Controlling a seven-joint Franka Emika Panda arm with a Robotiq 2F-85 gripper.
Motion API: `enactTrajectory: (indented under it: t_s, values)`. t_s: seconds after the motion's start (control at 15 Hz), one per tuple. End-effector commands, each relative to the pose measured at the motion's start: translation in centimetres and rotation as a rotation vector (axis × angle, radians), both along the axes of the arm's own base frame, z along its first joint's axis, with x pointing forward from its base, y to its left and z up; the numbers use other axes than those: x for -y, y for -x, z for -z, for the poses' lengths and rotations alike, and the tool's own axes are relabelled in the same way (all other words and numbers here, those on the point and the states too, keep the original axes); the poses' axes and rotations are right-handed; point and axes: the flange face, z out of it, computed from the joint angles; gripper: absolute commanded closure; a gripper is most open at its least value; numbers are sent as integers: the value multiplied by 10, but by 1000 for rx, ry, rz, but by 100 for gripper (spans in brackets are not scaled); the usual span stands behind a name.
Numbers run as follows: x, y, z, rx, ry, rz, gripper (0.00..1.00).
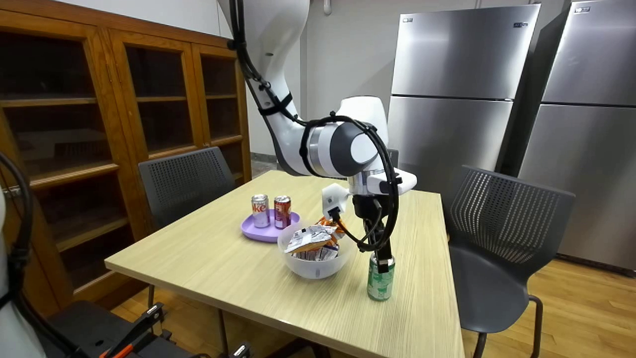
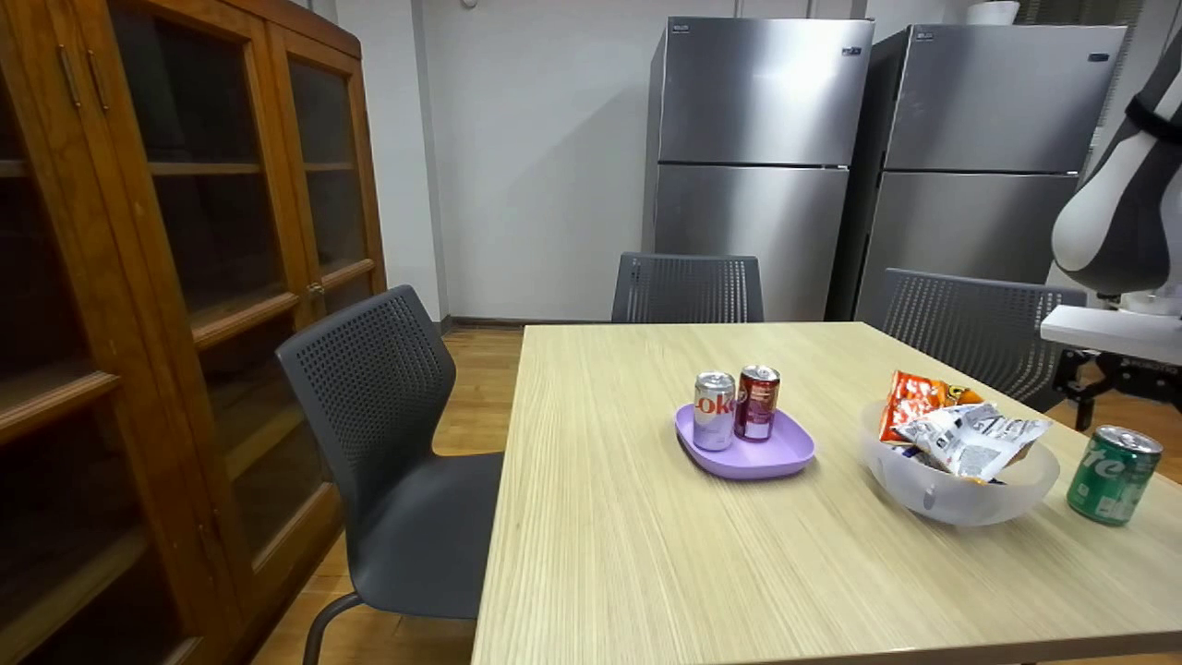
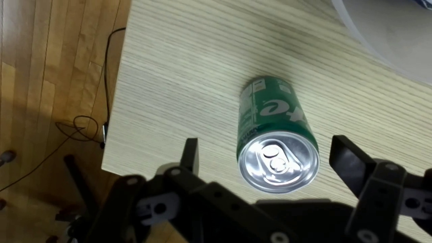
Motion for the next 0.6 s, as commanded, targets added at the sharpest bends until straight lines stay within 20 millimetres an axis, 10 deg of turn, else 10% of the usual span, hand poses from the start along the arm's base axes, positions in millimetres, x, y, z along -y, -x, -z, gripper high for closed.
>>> enactTrajectory:
  t_s: [0.0,0.53]
  values:
    - [7,-7,3,19,-18,37,0]
    - [15,-13,12,29,-41,91,0]
